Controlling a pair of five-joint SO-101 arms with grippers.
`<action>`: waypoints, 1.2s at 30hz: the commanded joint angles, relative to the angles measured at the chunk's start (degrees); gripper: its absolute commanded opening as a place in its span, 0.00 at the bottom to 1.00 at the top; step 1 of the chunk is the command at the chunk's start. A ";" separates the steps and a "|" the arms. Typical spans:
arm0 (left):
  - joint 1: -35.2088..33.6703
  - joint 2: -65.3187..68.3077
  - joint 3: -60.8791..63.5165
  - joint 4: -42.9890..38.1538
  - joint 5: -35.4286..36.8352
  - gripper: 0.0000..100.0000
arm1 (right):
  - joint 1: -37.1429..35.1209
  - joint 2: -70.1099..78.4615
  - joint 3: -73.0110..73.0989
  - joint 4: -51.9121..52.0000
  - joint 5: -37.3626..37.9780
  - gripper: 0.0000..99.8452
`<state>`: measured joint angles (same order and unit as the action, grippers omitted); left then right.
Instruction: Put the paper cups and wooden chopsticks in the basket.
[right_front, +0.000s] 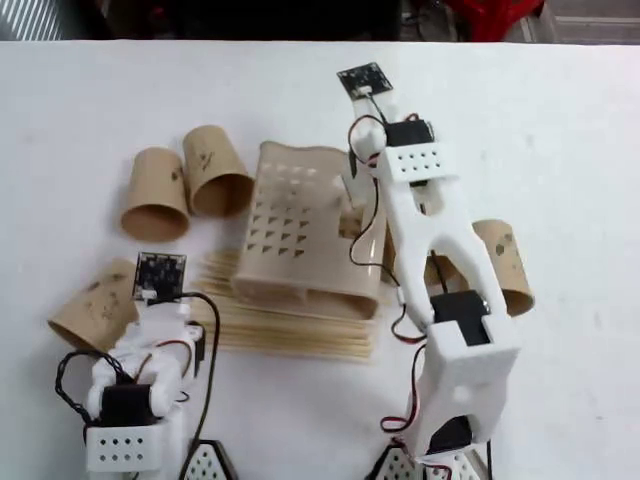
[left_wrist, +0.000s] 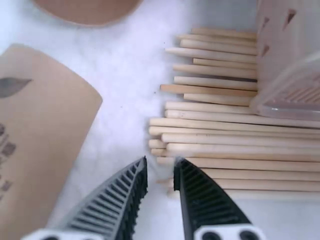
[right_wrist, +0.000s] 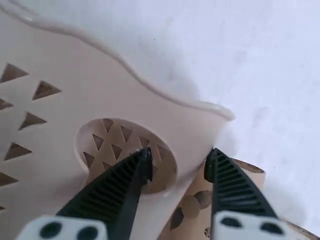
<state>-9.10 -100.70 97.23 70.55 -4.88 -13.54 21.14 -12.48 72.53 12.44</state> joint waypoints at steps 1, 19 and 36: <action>-0.31 0.13 -0.18 0.18 -0.44 0.11 | -0.22 0.40 -2.55 -1.98 0.09 0.17; -0.31 0.13 -0.18 0.18 -0.44 0.11 | 1.27 -0.75 -13.27 -1.54 -7.38 0.02; -0.31 0.13 -0.18 0.18 -0.44 0.11 | 3.74 -11.82 -37.63 -1.01 -14.95 0.02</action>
<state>-9.10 -100.70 97.23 70.55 -4.88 -11.08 15.60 -44.84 73.41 -1.98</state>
